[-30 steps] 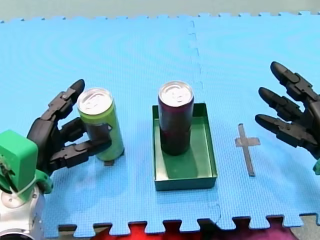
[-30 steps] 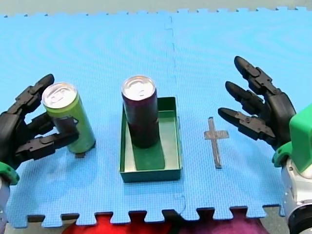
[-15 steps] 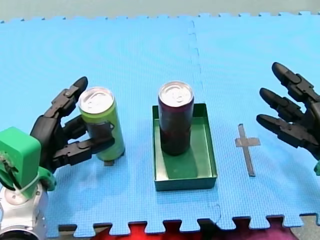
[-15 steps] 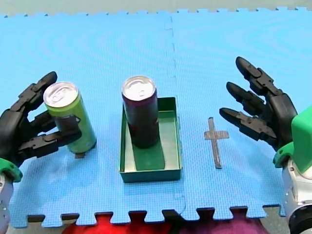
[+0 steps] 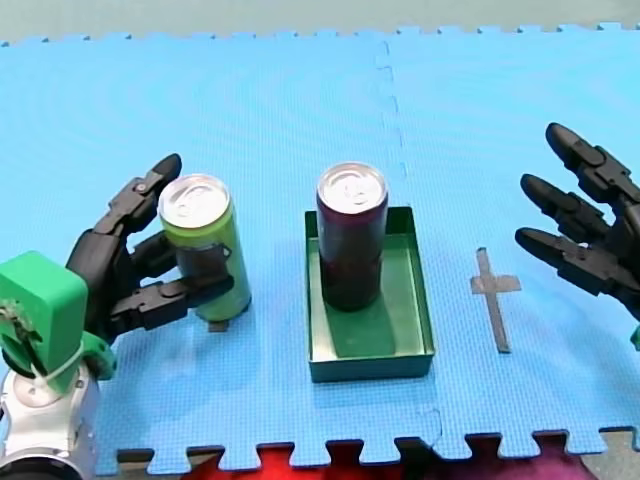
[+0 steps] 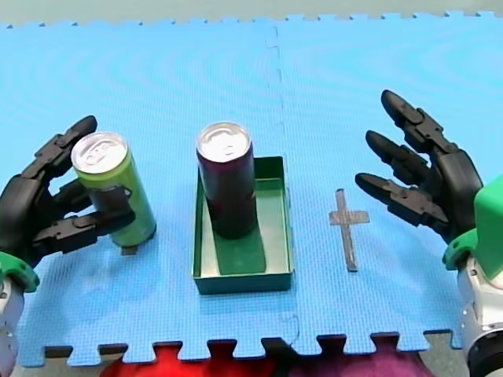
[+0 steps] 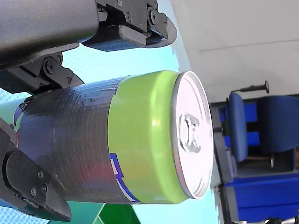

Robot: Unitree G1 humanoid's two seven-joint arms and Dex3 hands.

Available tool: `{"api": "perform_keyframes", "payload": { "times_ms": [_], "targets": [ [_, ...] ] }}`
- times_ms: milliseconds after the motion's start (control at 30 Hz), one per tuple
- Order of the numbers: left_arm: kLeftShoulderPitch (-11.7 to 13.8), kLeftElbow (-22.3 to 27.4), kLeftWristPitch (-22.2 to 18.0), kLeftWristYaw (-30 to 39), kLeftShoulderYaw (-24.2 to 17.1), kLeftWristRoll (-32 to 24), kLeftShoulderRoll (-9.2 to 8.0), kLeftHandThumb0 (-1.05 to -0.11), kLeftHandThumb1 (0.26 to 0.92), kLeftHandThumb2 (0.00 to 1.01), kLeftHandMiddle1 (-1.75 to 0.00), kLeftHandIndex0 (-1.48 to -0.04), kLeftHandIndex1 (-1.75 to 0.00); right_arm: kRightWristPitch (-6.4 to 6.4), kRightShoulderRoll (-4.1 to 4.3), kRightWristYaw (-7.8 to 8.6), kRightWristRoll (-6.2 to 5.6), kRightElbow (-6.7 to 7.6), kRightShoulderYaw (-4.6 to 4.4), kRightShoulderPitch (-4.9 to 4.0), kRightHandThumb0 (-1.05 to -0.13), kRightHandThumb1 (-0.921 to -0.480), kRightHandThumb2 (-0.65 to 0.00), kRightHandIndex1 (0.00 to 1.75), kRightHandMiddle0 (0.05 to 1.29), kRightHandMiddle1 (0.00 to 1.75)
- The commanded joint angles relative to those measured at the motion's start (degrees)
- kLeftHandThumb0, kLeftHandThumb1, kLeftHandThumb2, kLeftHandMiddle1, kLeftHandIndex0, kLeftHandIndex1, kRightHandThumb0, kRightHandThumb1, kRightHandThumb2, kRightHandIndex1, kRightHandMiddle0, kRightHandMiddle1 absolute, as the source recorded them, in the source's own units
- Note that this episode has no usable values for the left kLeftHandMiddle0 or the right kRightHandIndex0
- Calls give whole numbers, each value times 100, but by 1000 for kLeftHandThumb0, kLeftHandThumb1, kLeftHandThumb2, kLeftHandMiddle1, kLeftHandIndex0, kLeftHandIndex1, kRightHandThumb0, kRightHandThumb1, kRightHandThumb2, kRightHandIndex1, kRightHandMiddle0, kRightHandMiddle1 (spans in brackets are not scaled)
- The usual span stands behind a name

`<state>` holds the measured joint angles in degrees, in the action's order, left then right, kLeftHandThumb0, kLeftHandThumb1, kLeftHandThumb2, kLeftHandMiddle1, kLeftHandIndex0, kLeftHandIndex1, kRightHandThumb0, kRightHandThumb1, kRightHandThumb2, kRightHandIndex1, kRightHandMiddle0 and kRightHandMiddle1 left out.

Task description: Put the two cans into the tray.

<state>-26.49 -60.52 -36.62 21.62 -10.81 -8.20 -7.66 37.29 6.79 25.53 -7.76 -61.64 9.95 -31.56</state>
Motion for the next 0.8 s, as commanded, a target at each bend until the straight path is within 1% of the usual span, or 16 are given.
{"api": "perform_keyframes", "payload": {
  "times_ms": [0,200,400,567,767],
  "targets": [
    [-15,-21,1,39,29,26,-37,-926,645,3,-3,-262,-4,33,41,3,-18,7,15,0,-1048,-872,-4,0,300,0],
    [8,7,75,111,79,59,-71,-959,652,3,-6,-278,-7,30,45,21,-36,-18,36,-12,-1048,-876,-5,0,300,1],
    [83,90,111,215,116,40,-86,-980,655,2,-5,-288,-7,24,47,11,-42,4,40,-8,-1048,-882,-6,0,302,1],
    [141,184,129,263,141,34,-78,-989,656,1,-4,-292,-5,19,43,-20,-33,9,35,-16,-1048,-887,-7,0,304,2],
    [195,305,155,302,146,7,-66,-989,652,0,-2,-295,-3,21,44,-43,-23,-22,29,-31,-1048,-893,-8,1,308,3]
  ]
}}
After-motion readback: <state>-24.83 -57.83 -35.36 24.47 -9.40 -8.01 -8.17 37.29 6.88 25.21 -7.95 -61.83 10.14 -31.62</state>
